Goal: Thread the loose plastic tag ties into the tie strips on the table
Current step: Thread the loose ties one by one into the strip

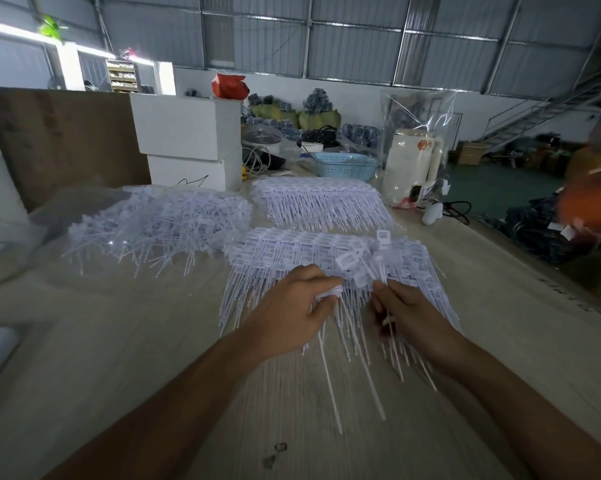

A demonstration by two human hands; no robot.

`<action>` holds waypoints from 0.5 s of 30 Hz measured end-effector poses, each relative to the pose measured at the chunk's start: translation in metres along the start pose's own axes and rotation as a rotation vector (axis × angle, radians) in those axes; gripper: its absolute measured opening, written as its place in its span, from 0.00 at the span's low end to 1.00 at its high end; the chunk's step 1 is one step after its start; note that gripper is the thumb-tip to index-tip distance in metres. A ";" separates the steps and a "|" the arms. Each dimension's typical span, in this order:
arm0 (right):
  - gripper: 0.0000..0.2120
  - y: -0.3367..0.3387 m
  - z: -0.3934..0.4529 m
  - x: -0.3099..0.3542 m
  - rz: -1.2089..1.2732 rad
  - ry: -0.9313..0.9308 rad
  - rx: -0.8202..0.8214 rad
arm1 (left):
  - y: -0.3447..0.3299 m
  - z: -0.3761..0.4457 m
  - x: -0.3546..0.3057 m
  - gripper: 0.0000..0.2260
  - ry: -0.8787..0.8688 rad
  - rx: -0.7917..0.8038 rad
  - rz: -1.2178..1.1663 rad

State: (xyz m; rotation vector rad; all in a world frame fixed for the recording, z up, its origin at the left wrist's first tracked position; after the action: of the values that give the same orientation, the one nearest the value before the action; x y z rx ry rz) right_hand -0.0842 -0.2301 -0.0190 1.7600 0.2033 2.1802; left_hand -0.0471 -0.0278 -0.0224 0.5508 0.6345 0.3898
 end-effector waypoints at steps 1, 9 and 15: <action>0.19 -0.002 -0.001 0.000 0.062 -0.035 0.017 | -0.001 0.000 -0.002 0.16 0.014 0.012 -0.016; 0.13 -0.014 -0.008 0.006 0.202 -0.108 0.029 | 0.000 -0.003 -0.011 0.13 0.049 -0.118 -0.147; 0.17 -0.019 -0.014 0.011 0.285 -0.220 0.142 | -0.001 -0.006 -0.019 0.13 -0.030 -0.096 -0.010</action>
State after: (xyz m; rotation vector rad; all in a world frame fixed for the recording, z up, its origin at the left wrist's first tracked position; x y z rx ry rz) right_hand -0.0972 -0.2074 -0.0177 2.2104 0.0567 2.1803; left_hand -0.0649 -0.0358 -0.0191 0.4606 0.5863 0.4001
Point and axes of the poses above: each hand's wrist, its own z-axis towards the middle knuckle, its own y-axis out of the back of the hand, x = y × z, the point moved 2 cm from there along z, towards the middle knuckle, and after that the axes turned 10 degrees about -x, right-handed, at the moved point
